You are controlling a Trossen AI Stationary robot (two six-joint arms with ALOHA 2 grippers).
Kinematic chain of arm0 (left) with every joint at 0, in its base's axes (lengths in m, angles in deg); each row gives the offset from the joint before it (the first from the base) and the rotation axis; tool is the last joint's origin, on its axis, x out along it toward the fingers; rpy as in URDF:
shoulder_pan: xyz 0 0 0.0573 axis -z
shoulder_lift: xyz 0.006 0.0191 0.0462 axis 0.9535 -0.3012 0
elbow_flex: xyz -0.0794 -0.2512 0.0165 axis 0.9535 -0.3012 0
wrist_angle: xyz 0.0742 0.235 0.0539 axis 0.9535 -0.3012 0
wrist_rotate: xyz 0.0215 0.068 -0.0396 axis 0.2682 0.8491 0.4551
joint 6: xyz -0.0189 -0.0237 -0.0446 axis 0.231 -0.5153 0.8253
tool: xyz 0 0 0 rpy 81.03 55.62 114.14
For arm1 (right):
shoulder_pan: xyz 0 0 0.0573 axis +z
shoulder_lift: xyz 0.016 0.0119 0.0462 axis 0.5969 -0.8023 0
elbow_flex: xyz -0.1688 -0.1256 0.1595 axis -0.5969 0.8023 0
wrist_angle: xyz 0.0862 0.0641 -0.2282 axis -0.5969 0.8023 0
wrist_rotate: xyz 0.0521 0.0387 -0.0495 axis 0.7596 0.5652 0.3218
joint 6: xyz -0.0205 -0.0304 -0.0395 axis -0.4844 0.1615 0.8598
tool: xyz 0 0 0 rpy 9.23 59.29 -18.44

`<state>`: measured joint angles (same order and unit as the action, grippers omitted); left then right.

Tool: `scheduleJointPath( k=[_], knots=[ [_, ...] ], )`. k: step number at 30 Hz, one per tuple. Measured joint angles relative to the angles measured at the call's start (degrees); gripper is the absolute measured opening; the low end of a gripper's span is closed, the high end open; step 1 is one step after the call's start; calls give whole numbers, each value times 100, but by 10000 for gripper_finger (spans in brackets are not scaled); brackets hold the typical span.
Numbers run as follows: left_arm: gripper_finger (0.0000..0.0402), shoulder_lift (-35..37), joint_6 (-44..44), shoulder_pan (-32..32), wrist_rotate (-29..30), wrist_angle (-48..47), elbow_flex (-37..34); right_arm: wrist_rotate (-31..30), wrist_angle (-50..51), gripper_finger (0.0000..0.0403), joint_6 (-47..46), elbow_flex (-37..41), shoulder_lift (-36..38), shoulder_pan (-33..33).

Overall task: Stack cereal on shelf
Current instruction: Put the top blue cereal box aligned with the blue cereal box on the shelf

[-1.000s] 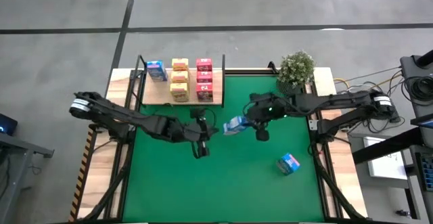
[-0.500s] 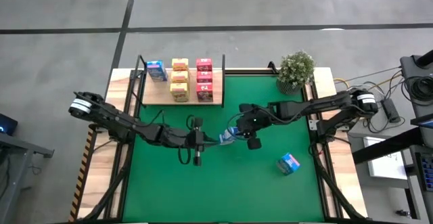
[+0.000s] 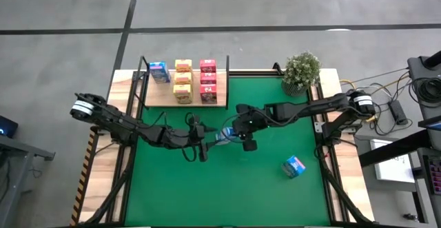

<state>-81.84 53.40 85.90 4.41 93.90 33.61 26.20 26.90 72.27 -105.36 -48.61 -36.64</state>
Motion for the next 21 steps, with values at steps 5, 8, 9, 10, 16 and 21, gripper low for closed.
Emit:
scheduleJointPath(
  k=[5,8,9,10,16,21],
  knots=[
    [280,-30,-7,-4,3,-23,-51,-1,43,115,52,-74,-35,0],
    [300,-150,41,-38,35,39,-55,1,49,112,54,-107,-35,0],
    [302,-211,41,-46,46,77,-55,1,60,113,56,-112,-33,0],
    [303,-296,43,-52,53,127,-57,0,62,113,56,-115,-33,0],
    [297,-786,43,-89,365,303,7,1,75,119,54,-114,-33,0],
    [287,-1029,45,-121,452,558,14,1,76,115,54,-106,-33,0]
  ],
)
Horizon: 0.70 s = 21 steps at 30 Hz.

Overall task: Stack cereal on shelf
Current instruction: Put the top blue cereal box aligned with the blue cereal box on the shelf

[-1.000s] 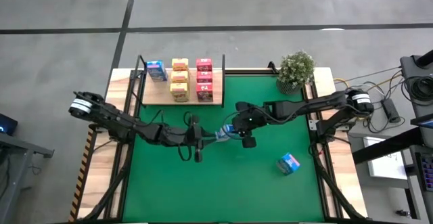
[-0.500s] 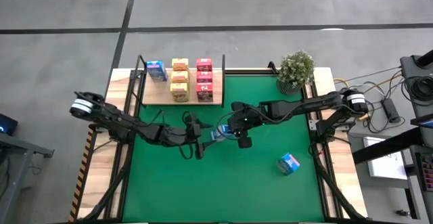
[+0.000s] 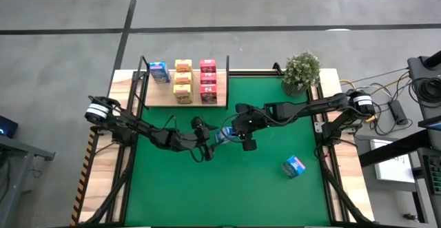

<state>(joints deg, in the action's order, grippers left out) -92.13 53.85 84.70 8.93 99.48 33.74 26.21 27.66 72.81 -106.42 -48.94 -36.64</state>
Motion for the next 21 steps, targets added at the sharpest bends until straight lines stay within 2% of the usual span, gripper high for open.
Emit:
scheduleJointPath(
  k=[5,14,21],
  knots=[
    [268,-64,-5,-7,-2,39,4,-2,4,114,0,2,2,2],
    [186,-51,-85,-7,-20,51,5,-2,2,139,-9,5,7,2],
    [155,-51,-89,-7,-17,140,6,17,2,180,-67,7,7,13]
  ],
)
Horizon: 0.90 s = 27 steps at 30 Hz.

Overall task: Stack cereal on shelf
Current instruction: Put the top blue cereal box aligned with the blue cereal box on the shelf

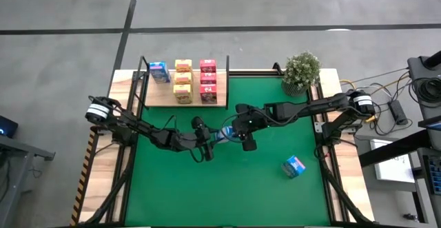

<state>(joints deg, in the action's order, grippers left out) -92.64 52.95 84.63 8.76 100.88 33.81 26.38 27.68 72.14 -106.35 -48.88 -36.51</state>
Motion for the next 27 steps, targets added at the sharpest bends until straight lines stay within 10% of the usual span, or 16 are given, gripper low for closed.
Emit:
scheduleJointPath(
  k=[16,27],
  knots=[
    [153,477,-867,220,-158,477,-53,-13,1022,254,107,-875,939,0],
    [155,2081,-1552,645,-194,573,-272,136,-1052,242,-70,1054,2549,14]
  ],
)
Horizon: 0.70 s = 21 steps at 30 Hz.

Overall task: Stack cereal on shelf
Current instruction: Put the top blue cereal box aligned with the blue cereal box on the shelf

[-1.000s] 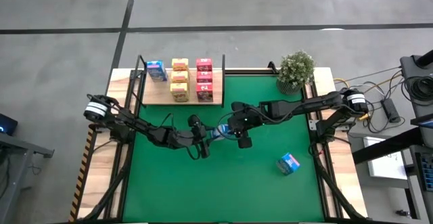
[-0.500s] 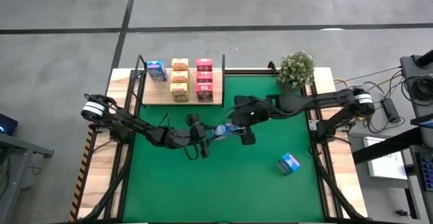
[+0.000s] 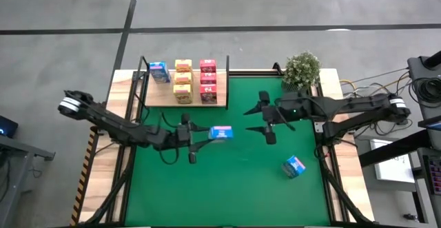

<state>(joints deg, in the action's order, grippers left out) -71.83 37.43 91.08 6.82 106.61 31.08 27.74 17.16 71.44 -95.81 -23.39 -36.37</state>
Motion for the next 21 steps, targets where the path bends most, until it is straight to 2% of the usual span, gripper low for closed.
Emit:
scheduleJointPath(
  k=[5,9,16,21],
  knots=[
    [155,356,-19,-4,12,-3,-49,199,-2211,255,-270,1222,42,39],
    [155,410,-19,-4,26,13,-55,195,-3624,264,-433,1750,-276,34],
    [155,378,-66,-17,59,241,-36,197,-5066,273,-466,1800,-1229,36],
    [155,369,-80,-24,104,247,-36,347,-5530,274,-427,1624,-1766,35]
  ],
)
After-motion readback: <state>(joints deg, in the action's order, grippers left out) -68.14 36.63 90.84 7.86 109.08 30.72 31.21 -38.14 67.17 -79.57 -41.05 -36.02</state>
